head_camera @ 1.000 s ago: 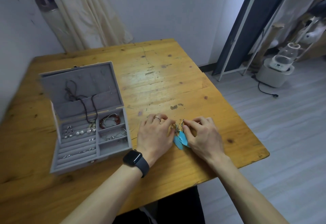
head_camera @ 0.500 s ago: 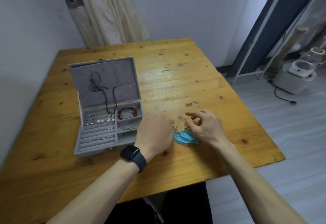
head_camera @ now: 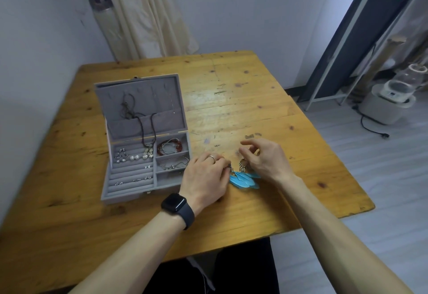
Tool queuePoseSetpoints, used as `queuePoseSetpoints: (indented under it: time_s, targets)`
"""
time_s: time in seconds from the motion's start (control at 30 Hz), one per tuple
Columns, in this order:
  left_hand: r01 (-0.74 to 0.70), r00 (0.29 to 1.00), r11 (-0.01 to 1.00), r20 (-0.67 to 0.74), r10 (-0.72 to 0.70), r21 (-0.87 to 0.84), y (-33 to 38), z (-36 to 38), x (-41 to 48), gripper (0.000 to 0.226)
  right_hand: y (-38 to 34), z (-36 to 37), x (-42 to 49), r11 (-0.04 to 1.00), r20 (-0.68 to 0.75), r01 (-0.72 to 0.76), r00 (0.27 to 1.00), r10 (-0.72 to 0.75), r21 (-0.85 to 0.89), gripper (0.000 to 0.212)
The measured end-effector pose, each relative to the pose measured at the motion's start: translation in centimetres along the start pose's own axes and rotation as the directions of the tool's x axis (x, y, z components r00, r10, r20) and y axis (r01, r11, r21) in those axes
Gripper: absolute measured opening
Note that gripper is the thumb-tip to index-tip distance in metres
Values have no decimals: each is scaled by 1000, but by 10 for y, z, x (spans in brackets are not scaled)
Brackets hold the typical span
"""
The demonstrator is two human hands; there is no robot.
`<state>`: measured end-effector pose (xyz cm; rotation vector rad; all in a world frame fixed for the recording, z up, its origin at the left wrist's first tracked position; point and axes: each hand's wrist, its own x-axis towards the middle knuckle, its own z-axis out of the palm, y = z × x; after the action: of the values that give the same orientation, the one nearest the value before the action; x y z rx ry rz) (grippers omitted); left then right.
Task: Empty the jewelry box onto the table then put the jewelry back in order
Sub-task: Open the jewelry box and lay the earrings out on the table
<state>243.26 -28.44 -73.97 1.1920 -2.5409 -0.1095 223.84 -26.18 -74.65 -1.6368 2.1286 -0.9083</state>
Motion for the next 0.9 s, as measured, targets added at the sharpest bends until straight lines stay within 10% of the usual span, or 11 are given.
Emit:
queuePoseSetpoints:
  time_s: [0.9]
  targets:
    - [44, 998, 999, -35, -43, 30, -11, -1, 10, 26, -12, 30, -33, 1000, -143, 21, 990, -21, -3, 24]
